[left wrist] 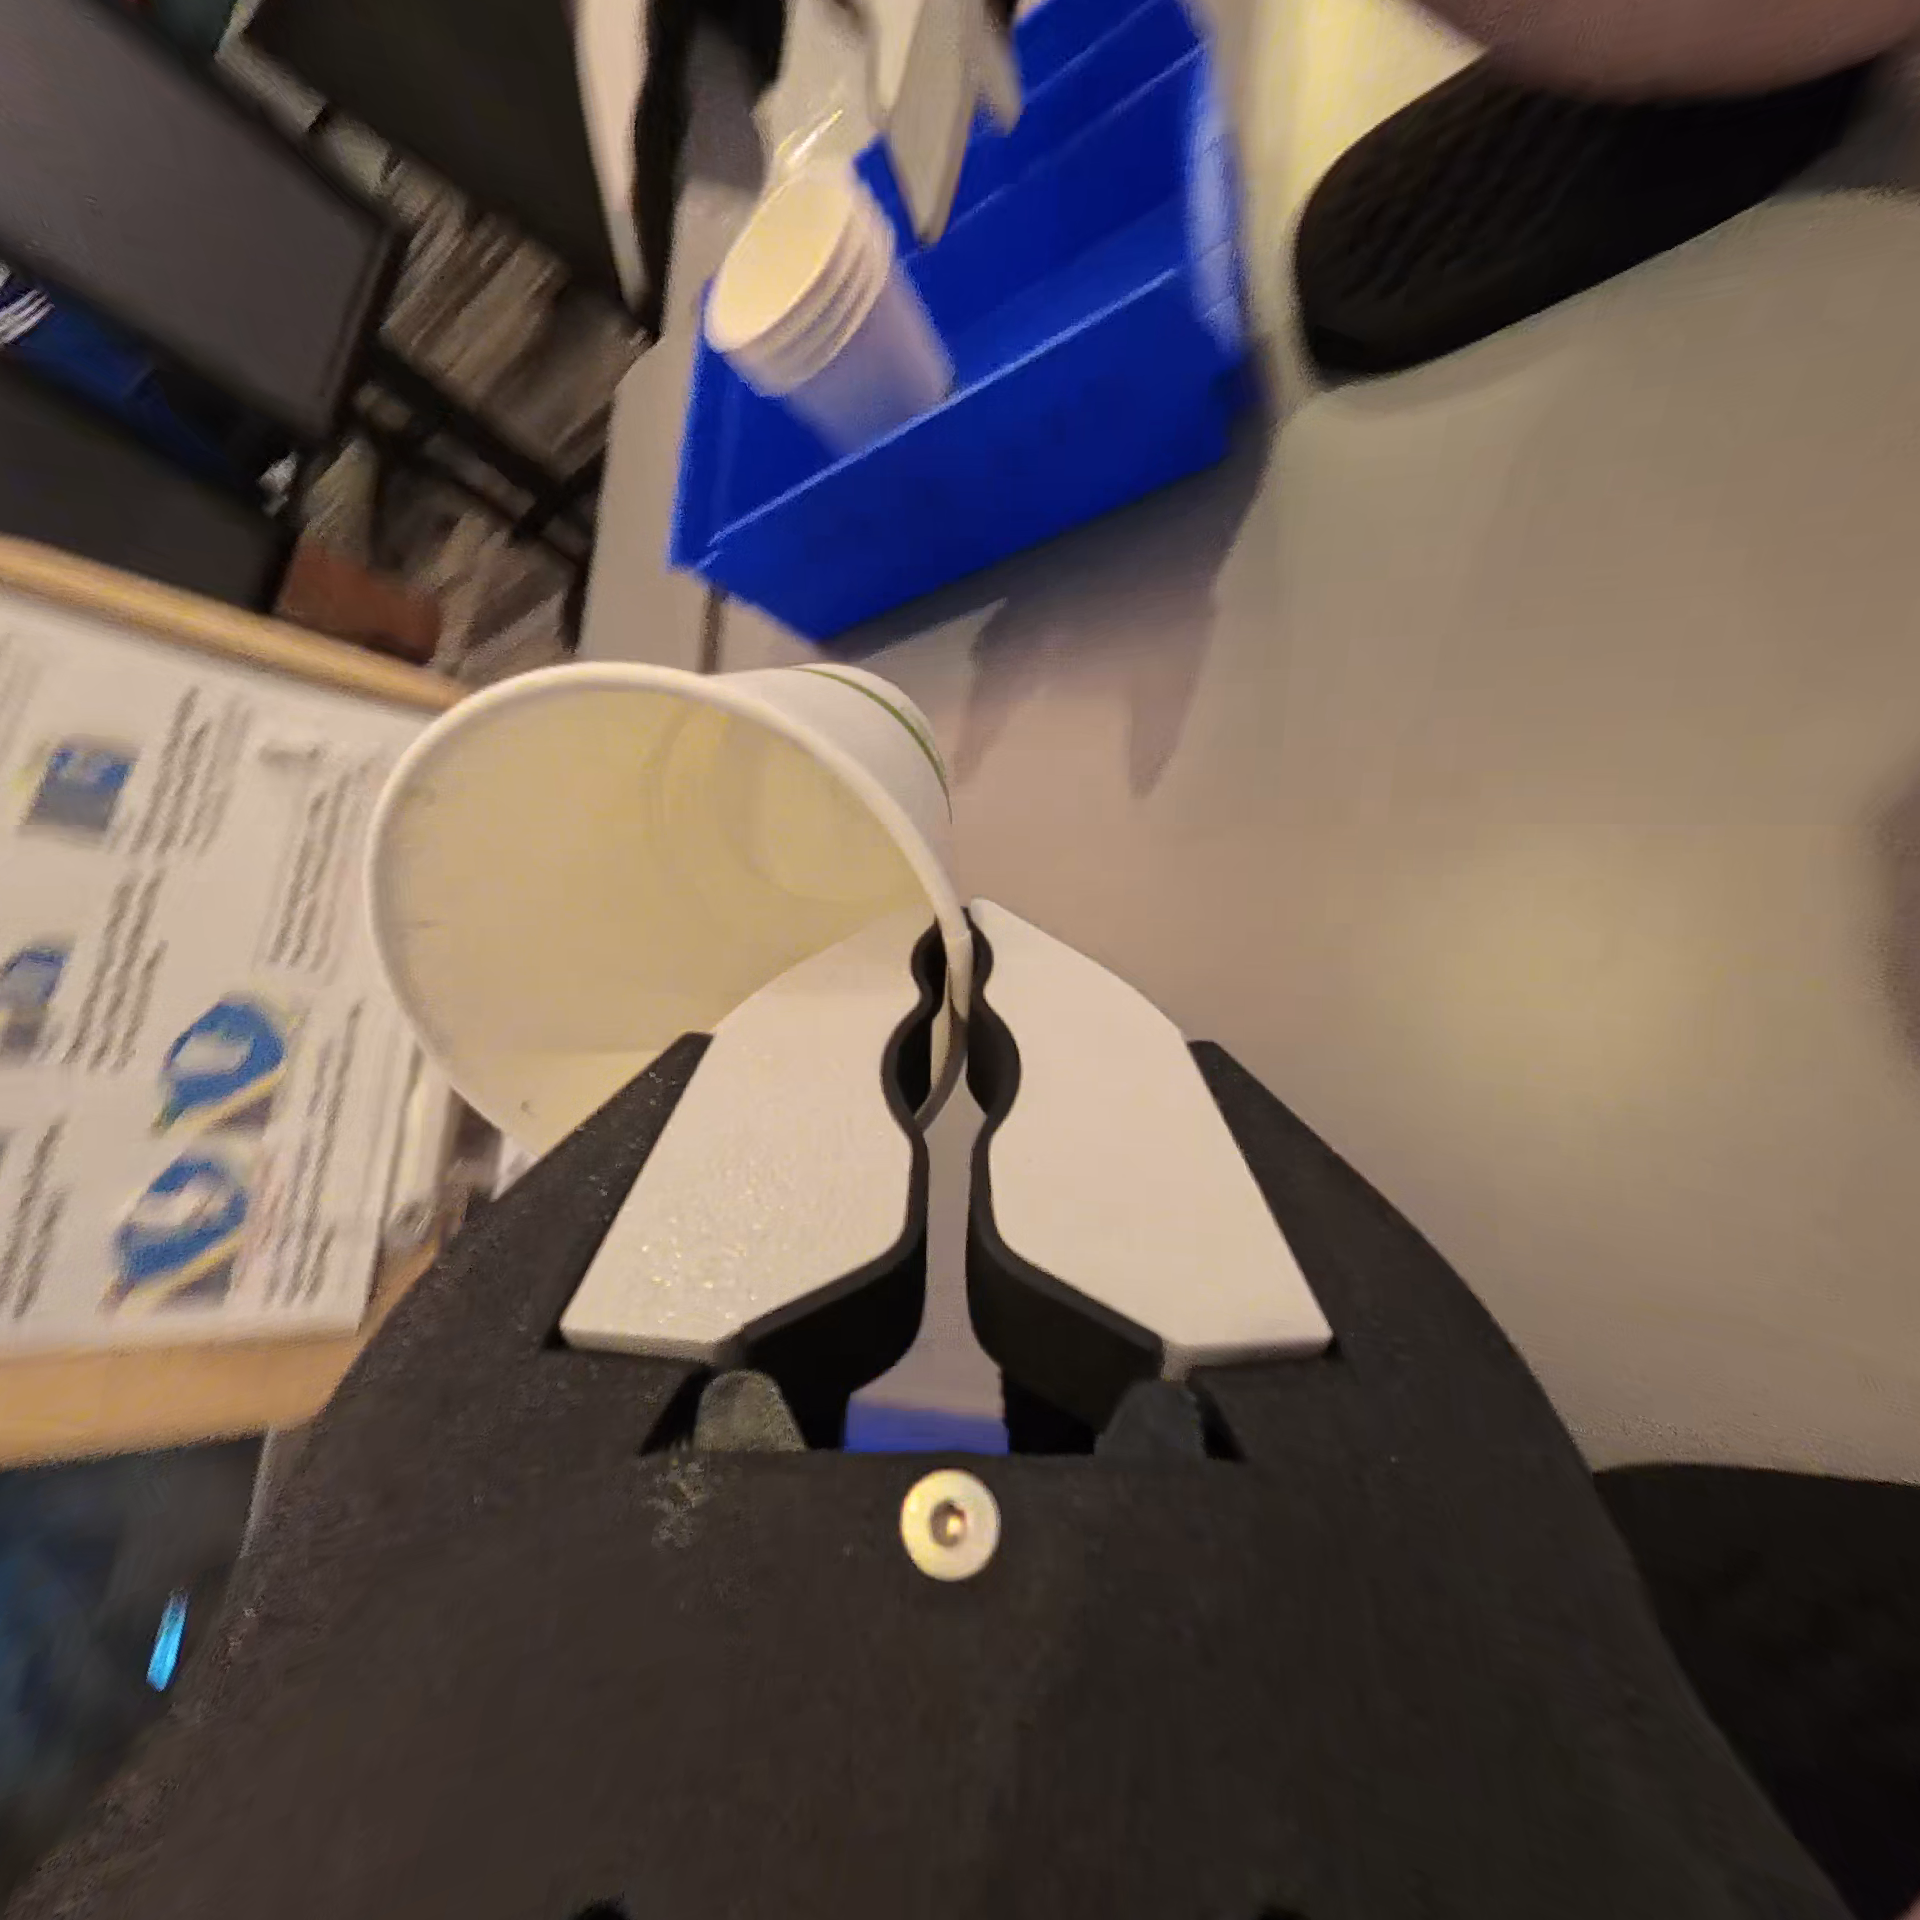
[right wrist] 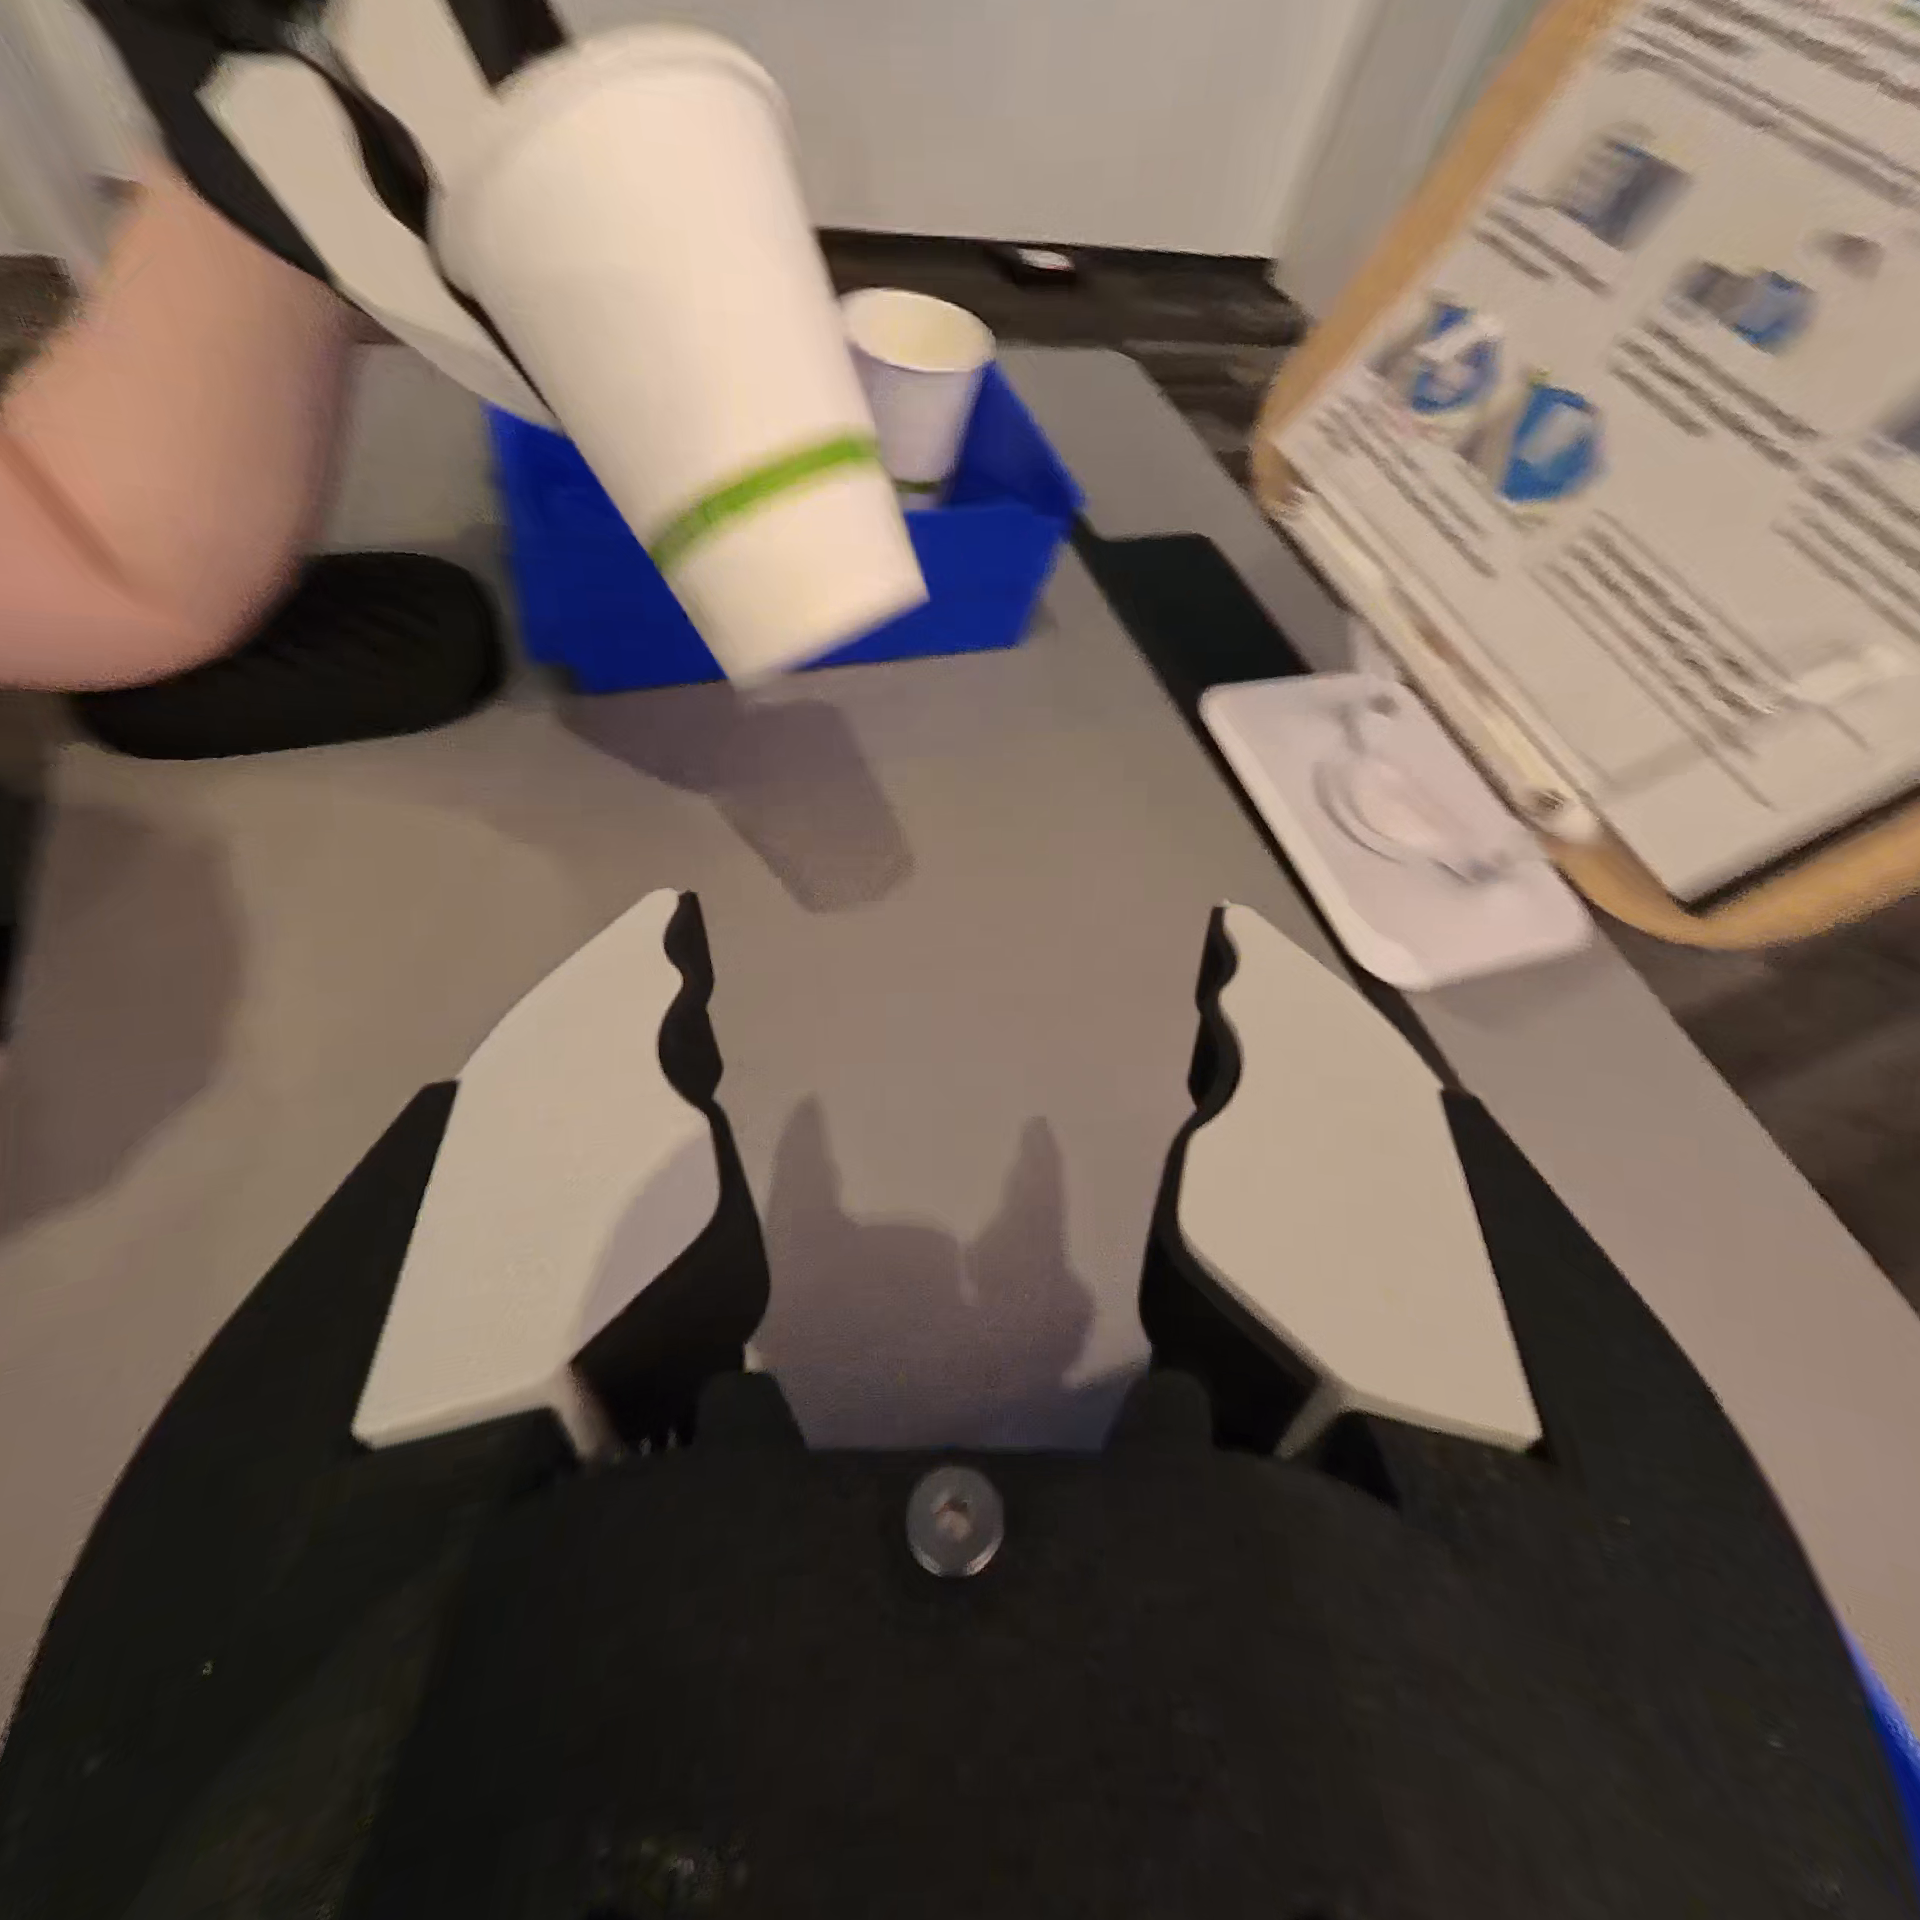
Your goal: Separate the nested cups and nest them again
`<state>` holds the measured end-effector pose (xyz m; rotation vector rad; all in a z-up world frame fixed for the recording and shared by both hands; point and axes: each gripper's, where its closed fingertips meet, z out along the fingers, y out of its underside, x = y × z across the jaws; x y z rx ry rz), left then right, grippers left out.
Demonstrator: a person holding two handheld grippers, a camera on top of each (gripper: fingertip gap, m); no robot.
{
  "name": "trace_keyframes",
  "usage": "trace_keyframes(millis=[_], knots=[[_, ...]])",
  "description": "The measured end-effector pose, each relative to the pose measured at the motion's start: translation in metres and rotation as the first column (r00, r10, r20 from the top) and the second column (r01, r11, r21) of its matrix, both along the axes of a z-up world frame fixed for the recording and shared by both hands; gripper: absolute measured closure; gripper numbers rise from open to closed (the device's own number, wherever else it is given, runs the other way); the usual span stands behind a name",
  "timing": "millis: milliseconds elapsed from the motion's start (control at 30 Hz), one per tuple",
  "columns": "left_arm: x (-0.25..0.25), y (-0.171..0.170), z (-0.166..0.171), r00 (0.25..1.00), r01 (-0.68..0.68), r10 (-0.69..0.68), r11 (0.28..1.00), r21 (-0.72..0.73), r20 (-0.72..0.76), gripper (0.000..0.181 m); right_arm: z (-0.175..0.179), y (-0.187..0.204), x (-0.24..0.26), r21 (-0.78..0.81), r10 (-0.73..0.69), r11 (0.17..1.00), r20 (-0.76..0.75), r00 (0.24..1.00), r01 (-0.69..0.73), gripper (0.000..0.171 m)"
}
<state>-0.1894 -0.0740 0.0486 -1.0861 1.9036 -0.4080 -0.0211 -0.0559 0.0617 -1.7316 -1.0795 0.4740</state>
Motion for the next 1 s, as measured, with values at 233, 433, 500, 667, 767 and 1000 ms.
trace_keyframes(millis=[233,433,500,667,767,1000], knots=[[0.039,-0.035,-0.031,0.984,0.158,-0.164,0.984,-0.078,-0.076,0.181,-0.019,-0.027,-0.074,-0.072,0.265,0.961,-0.024,0.964,-0.266,0.074],[0.05,-0.047,-0.048,0.968,0.205,-0.217,0.974,-0.1,-0.125,0.181,-0.052,-0.033,-0.097,-0.176,0.34,0.928,0.035,0.94,-0.329,0.073],[0.051,-0.05,-0.05,0.964,0.216,-0.227,0.972,-0.095,-0.135,0.181,-0.06,-0.036,-0.101,-0.199,0.362,0.917,0.054,0.931,-0.345,0.076],[0.052,-0.057,-0.057,0.954,0.237,-0.249,0.967,-0.091,-0.168,0.181,-0.075,-0.039,-0.107,-0.238,0.397,0.899,0.088,0.913,-0.368,0.081],[0.052,-0.058,-0.058,0.951,0.238,-0.251,0.967,-0.09,-0.179,0.181,-0.078,-0.04,-0.108,-0.256,0.408,0.891,0.086,0.909,-0.376,0.082],[0.054,-0.054,-0.058,0.96,0.201,-0.213,0.976,-0.081,-0.18,0.167,-0.082,-0.039,-0.107,-0.267,0.413,0.887,0.094,0.906,-0.377,0.083]])
